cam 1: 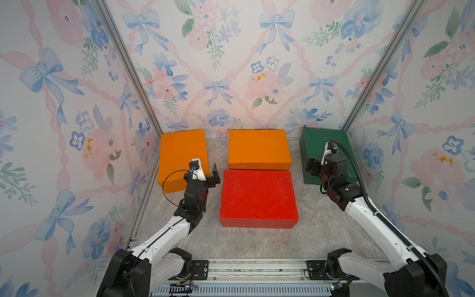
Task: Stack the shoeboxes
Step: Pick up the shoebox from the center of the board.
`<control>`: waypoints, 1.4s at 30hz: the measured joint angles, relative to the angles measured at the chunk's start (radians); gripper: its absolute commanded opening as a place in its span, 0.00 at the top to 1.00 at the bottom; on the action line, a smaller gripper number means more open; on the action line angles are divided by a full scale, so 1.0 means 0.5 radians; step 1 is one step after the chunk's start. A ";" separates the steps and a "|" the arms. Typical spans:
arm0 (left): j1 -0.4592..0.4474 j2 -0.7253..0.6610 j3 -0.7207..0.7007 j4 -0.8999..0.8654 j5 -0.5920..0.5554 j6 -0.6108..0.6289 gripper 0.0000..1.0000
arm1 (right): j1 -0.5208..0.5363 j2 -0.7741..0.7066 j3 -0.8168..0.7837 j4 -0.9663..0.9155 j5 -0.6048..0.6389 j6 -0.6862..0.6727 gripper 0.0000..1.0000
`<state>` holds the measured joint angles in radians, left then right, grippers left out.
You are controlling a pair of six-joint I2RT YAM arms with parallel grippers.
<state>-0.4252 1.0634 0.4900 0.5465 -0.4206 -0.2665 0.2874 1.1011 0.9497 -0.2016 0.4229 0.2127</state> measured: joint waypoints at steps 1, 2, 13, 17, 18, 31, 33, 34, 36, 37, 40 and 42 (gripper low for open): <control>-0.047 0.008 0.021 -0.065 -0.006 -0.018 0.02 | -0.002 -0.037 -0.005 -0.060 -0.059 0.032 0.03; -0.101 0.013 0.031 -0.122 -0.008 -0.038 0.02 | -0.001 -0.075 -0.024 -0.101 -0.118 0.060 0.03; -0.343 -0.108 0.037 -0.469 -0.005 -0.222 0.02 | 0.007 -0.317 -0.192 -0.316 -0.369 0.228 0.03; -0.347 -0.140 0.038 -0.544 0.053 -0.320 0.02 | 0.007 -0.325 -0.182 -0.399 -0.420 0.252 0.03; -0.347 -0.134 0.038 -0.565 0.078 -0.340 0.02 | 0.007 -0.314 -0.166 -0.439 -0.439 0.264 0.03; -0.353 -0.083 0.049 -0.744 0.301 -0.490 0.02 | 0.007 -0.112 -0.128 -0.579 -0.986 0.356 0.03; -0.333 -0.096 0.049 -0.772 0.369 -0.502 0.02 | 0.007 -0.111 -0.147 -0.578 -1.041 0.368 0.03; -0.313 -0.097 0.049 -0.777 0.408 -0.505 0.02 | 0.007 -0.111 -0.158 -0.578 -1.064 0.370 0.03; -0.230 -0.094 0.049 -0.796 0.533 -0.526 0.02 | 0.007 -0.100 -0.177 -0.579 -1.111 0.379 0.03; -0.198 -0.092 0.049 -0.806 0.575 -0.536 0.02 | 0.007 -0.090 -0.180 -0.579 -1.128 0.383 0.03; -0.106 -0.076 0.049 -0.845 0.700 -0.563 0.02 | 0.007 -0.055 -0.185 -0.577 -1.183 0.384 0.03; -0.079 -0.060 0.049 -0.877 0.776 -0.578 0.02 | 0.006 -0.037 -0.201 -0.571 -1.222 0.385 0.03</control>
<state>-0.4648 1.0336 0.5144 0.1078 -0.0326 -0.5552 0.2905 1.0828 0.8494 -0.4870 -0.1883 0.4049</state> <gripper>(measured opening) 0.979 0.970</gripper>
